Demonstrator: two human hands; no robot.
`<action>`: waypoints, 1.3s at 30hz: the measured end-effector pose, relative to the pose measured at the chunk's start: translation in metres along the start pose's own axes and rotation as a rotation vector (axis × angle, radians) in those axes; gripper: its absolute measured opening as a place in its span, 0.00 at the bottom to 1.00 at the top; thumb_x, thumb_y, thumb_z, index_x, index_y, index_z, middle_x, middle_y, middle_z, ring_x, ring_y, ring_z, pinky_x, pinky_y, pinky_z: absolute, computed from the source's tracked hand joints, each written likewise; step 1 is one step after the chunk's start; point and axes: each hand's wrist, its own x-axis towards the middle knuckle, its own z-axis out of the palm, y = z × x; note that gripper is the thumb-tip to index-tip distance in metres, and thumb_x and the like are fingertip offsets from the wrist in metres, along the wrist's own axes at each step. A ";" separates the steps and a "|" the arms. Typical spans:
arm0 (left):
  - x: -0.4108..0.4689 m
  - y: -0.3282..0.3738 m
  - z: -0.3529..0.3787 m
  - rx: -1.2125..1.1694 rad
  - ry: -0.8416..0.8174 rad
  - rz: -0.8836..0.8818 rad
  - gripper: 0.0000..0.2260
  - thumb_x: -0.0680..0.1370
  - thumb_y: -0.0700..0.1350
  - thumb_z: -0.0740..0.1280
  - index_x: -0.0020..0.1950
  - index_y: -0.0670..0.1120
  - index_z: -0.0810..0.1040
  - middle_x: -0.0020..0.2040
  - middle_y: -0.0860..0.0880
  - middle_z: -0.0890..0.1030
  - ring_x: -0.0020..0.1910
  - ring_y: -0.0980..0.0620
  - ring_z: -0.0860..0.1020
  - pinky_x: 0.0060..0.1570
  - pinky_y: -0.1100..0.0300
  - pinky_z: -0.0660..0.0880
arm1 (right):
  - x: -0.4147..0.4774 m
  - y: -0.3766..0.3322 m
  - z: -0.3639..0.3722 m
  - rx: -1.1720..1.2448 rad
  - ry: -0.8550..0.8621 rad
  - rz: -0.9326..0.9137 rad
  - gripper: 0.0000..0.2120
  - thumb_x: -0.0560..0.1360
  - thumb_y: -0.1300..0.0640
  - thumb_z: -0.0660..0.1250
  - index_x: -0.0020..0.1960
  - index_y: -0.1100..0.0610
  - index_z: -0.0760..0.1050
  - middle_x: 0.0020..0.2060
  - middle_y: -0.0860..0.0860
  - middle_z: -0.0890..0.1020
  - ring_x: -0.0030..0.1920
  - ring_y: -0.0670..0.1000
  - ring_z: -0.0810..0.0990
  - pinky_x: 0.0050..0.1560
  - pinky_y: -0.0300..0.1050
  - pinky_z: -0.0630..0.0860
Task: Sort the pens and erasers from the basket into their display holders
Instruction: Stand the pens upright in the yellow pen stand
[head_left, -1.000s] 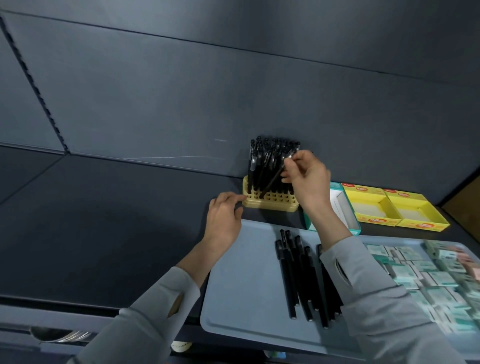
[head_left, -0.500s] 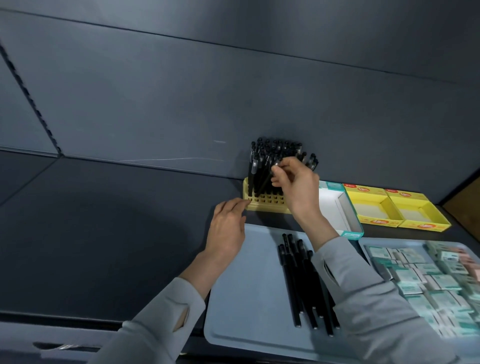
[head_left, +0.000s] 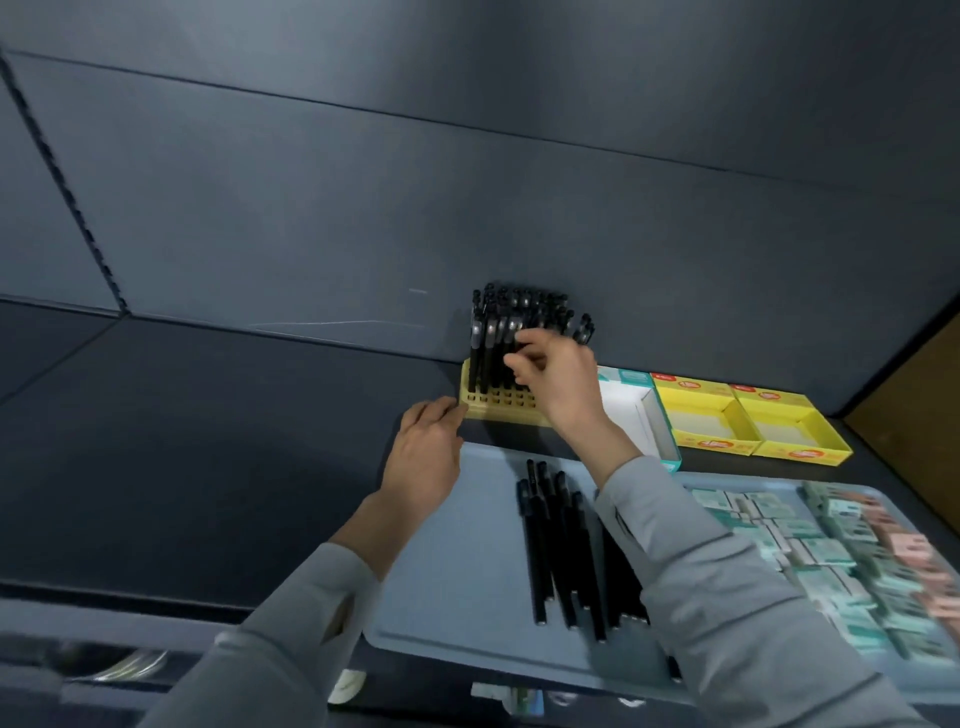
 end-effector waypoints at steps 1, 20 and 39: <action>-0.006 0.005 -0.002 -0.011 0.007 -0.024 0.21 0.82 0.39 0.60 0.76 0.44 0.65 0.73 0.46 0.67 0.72 0.43 0.61 0.72 0.56 0.56 | -0.008 0.004 -0.011 -0.018 0.007 -0.001 0.12 0.75 0.58 0.72 0.58 0.57 0.81 0.45 0.52 0.86 0.44 0.54 0.85 0.55 0.53 0.79; -0.090 0.122 0.044 0.166 -0.157 -0.103 0.46 0.72 0.70 0.60 0.79 0.43 0.50 0.77 0.40 0.55 0.76 0.42 0.53 0.75 0.48 0.53 | -0.147 0.050 -0.070 -0.701 -0.307 0.174 0.13 0.81 0.59 0.61 0.63 0.60 0.74 0.60 0.61 0.74 0.59 0.62 0.75 0.56 0.47 0.72; -0.086 0.130 0.034 0.298 -0.199 -0.250 0.45 0.74 0.67 0.60 0.79 0.43 0.43 0.78 0.35 0.48 0.75 0.35 0.52 0.73 0.45 0.54 | -0.153 0.060 -0.065 -0.511 -0.304 0.084 0.18 0.77 0.64 0.63 0.67 0.57 0.71 0.57 0.60 0.76 0.57 0.63 0.76 0.51 0.49 0.71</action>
